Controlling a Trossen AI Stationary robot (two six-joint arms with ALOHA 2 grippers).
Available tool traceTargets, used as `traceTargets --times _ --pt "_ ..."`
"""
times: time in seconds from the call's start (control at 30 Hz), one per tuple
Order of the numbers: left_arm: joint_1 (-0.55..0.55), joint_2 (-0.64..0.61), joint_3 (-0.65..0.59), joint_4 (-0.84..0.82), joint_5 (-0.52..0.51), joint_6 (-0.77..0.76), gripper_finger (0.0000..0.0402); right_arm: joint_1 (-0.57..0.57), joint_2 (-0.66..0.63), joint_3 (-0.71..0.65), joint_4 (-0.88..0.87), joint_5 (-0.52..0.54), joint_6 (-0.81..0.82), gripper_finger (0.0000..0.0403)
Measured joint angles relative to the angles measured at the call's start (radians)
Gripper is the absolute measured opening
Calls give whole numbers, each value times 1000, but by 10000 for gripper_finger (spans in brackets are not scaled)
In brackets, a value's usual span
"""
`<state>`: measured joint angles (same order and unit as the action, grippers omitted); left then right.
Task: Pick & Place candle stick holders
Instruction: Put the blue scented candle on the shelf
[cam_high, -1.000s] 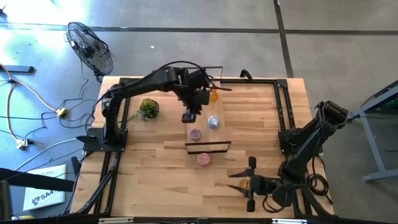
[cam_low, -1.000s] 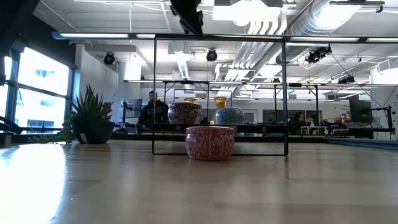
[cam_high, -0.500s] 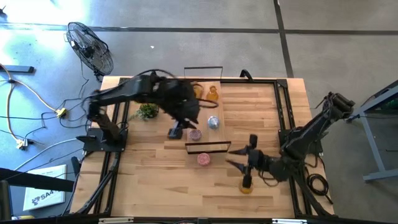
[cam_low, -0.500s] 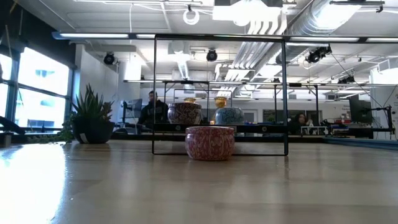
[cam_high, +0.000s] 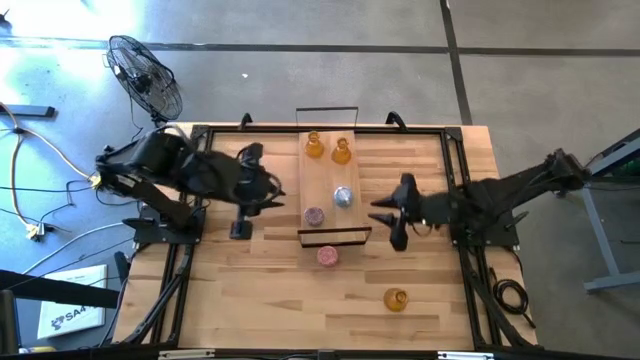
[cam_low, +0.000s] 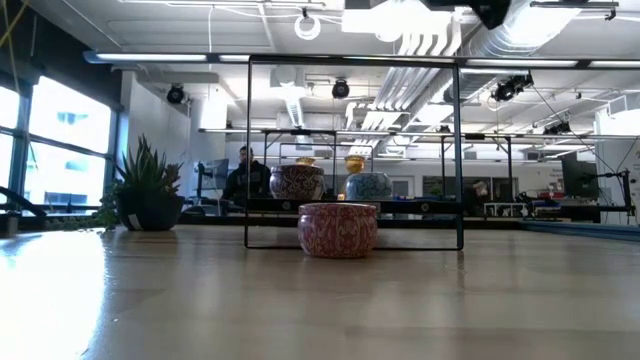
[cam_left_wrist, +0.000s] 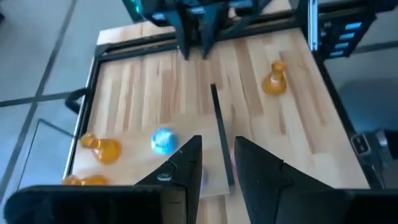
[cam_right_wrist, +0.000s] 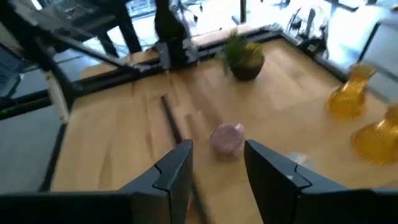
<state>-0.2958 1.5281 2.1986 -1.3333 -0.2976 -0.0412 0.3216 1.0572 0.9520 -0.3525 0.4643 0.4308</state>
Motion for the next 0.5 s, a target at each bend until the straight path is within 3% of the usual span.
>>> traceTargets --times 0.27,0.5 --pt "-5 -23 -2 -69 -156 -47 92 -320 -25 20 59 -254 -265 140" --pt "-6 -123 -4 -166 -225 -143 92 -616 -5 34 24 -533 -353 140"
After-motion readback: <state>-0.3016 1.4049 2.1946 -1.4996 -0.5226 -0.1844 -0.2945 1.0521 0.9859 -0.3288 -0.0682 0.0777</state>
